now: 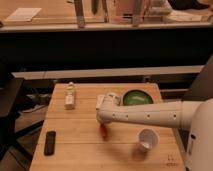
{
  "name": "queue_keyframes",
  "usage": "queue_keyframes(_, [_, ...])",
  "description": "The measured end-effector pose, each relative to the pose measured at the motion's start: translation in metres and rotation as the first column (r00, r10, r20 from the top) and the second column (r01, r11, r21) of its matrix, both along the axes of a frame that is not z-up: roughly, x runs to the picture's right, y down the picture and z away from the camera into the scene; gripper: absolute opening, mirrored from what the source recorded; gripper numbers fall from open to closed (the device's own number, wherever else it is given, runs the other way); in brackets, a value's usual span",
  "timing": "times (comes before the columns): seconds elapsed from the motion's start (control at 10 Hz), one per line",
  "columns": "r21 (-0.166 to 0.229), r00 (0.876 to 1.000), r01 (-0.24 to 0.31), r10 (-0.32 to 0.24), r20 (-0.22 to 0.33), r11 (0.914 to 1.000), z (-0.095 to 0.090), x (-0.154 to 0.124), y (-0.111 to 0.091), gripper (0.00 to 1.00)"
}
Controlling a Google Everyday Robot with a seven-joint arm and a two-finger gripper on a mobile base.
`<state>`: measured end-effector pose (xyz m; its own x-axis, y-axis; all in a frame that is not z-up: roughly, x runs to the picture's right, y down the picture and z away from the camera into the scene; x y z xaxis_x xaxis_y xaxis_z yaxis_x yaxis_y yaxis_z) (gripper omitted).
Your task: Place the pepper on the white sponge
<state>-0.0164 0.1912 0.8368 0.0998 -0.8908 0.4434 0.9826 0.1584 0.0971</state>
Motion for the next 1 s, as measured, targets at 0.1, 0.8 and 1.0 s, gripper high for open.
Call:
queue_keyframes(0.1, [0.001,1.0,-0.006,0.006,-0.013,1.0,0.0,0.001,-0.001,0.02])
queue_keyframes(0.8, [0.081,0.997,-0.057,0.053,0.049,0.9951,0.002,0.014,-0.1,0.0])
queue_keyframes(1.0, [0.146,0.995,-0.06,0.048,0.082,0.9875,0.007,0.014,-0.14,0.0])
